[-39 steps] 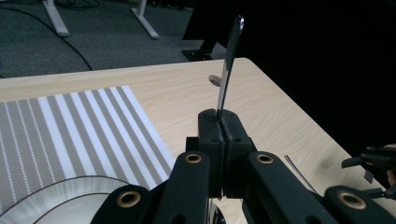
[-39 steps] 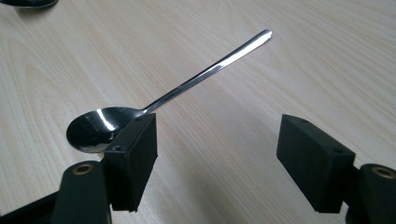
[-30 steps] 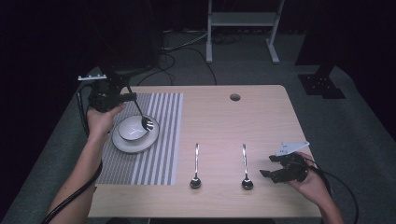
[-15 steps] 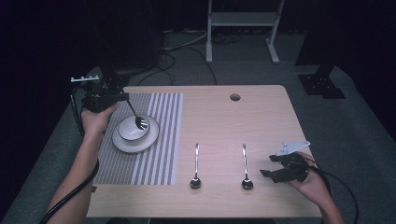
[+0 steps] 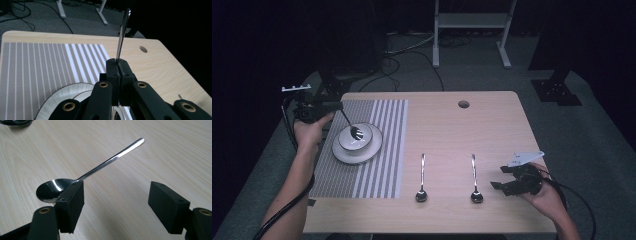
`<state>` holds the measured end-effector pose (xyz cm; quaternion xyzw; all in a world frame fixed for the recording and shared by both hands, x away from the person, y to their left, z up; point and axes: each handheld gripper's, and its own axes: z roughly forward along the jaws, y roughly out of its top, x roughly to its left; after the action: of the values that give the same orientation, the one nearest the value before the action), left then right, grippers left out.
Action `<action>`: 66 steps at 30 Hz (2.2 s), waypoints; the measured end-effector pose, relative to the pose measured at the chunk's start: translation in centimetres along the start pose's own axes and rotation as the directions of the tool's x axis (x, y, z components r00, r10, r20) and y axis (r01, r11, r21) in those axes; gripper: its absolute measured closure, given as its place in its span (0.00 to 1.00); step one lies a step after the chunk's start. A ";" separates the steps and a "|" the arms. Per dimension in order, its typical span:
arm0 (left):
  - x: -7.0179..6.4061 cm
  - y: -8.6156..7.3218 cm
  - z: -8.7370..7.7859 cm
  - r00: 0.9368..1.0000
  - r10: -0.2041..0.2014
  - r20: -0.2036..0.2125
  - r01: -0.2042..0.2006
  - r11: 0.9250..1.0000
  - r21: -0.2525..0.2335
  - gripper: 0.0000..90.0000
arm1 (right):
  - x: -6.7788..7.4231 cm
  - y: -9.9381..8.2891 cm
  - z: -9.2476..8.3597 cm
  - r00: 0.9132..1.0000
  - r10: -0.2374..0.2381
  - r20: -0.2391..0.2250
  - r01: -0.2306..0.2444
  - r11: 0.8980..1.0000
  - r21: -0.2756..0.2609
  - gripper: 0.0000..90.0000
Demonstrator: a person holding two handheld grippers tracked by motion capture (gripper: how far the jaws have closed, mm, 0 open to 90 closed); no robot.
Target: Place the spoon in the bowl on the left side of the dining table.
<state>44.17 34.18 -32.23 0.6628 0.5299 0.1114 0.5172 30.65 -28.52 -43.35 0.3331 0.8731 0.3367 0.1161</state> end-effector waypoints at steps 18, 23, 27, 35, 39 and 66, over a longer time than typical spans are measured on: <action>1.6 -1.6 0.7 0.998 -0.042 -0.048 0.043 0.999 0.002 0.99 | 0.1 0.1 0.3 1.000 -0.007 -0.008 0.007 1.000 0.002 0.31; 2.1 -2.0 0.7 0.997 -0.045 -0.060 0.045 0.999 0.004 0.99 | 0.1 0.1 0.3 1.000 -0.001 -0.006 0.001 1.000 0.005 0.31; 2.4 -2.2 0.7 0.996 -0.052 -0.070 0.052 0.999 -0.001 0.99 | 0.1 0.0 0.4 1.000 -0.004 -0.009 0.004 1.000 0.010 0.31; 2.9 -2.9 1.1 0.995 -0.067 -0.080 0.067 0.998 -0.001 0.99 | 0.0 -0.1 0.4 1.000 -0.001 -0.007 0.001 1.000 0.014 0.31; 3.1 -3.3 1.4 0.994 -0.074 -0.081 0.074 0.997 0.006 0.99 | 0.0 -0.1 0.4 1.000 -0.001 -0.007 0.001 1.000 0.015 0.31; 4.8 -5.1 1.4 0.990 -0.095 -0.103 0.099 0.995 0.027 0.87 | 0.0 -0.3 0.6 1.000 0.002 -0.006 -0.002 1.000 0.019 0.31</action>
<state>44.13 36.79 -38.83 0.6379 0.5889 0.1113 0.4836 30.74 -28.35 -44.03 0.3339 0.8762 0.3296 0.1102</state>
